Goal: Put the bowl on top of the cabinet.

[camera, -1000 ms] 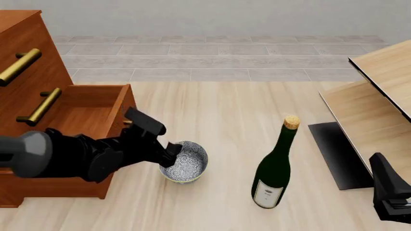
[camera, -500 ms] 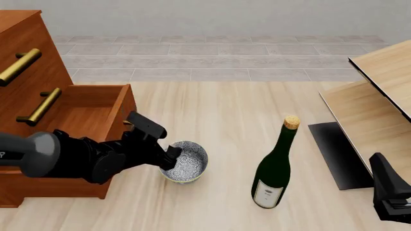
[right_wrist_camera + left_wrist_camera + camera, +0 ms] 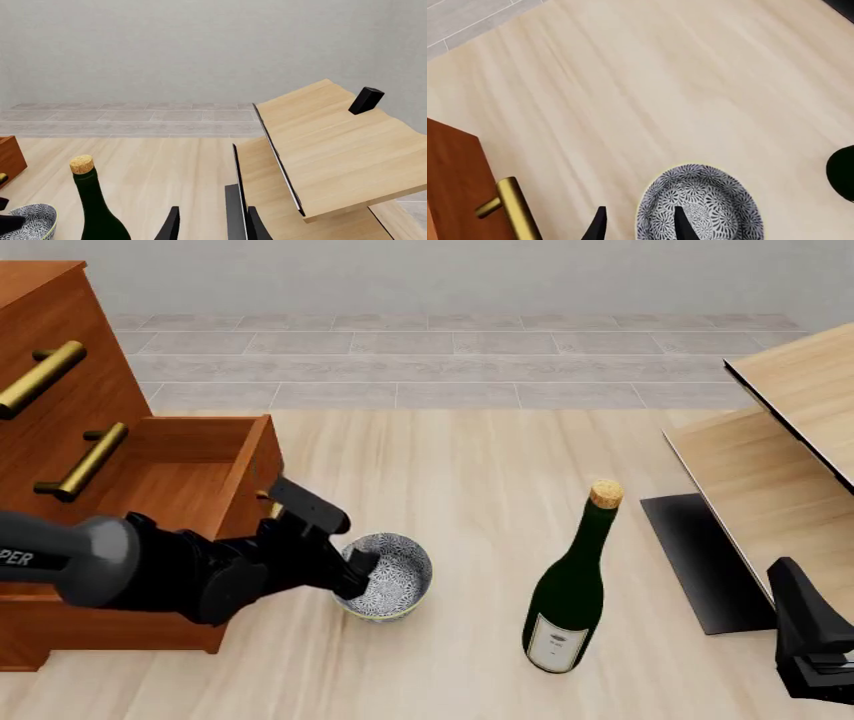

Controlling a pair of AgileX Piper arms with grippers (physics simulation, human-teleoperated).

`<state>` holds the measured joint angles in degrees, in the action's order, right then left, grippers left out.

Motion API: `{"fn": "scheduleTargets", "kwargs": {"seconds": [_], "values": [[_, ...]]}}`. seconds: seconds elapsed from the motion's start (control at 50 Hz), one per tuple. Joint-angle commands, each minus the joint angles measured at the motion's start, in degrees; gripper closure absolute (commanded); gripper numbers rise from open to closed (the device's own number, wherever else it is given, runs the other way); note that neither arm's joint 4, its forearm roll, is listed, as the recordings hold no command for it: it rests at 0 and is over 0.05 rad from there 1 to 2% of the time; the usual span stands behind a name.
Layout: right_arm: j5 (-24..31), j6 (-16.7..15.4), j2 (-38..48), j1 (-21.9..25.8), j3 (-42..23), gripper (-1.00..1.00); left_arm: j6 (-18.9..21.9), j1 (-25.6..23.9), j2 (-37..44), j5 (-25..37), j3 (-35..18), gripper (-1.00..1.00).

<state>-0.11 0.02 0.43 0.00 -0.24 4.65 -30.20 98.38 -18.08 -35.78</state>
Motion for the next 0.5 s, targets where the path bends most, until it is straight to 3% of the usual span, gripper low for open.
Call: {"fn": "scheduleTargets", "kwargs": {"seconds": [0.02, 0.5], "values": [[0.0, 0.0, 0.0, 0.0, 0.0, -1.0, 0.0, -0.2, 1.2, -0.6, 0.0, -1.0], [0.0, 0.0, 0.0, 0.0, 0.0, -1.0, -0.4, -1.0, 2.9, -1.0, 0.0, -1.0]]}}
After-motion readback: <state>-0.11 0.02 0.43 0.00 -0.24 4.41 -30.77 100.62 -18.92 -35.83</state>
